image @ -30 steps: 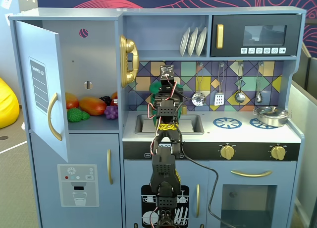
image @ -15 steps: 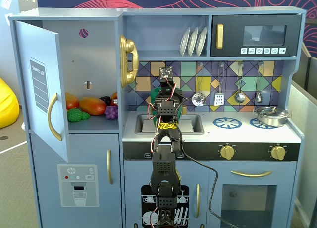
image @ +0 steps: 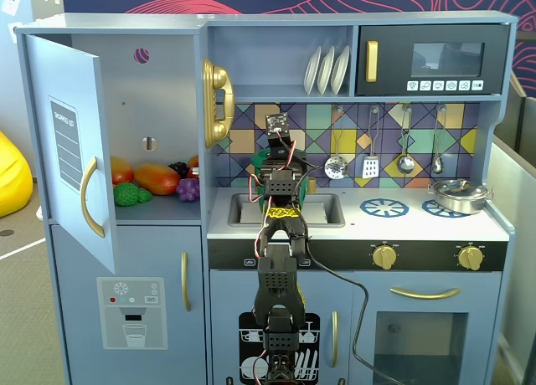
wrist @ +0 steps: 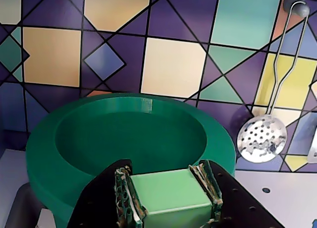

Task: Pick up the lid from the counter and put it on the green recipient

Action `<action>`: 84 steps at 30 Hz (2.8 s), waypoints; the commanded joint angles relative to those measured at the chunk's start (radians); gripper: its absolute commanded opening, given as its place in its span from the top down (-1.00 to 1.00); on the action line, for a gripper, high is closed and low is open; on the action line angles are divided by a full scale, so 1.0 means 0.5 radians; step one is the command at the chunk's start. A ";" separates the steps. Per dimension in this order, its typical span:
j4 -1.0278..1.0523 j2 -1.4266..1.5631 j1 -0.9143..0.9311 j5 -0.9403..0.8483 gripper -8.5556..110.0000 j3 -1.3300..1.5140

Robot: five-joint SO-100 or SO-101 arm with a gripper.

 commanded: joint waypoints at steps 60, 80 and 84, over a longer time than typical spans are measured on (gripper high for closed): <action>0.779 1.292 0.181 0.221 0.35 0.666; 1.236 2.108 0.086 0.543 0.86 2.715; 1.430 2.160 0.018 0.580 0.85 2.884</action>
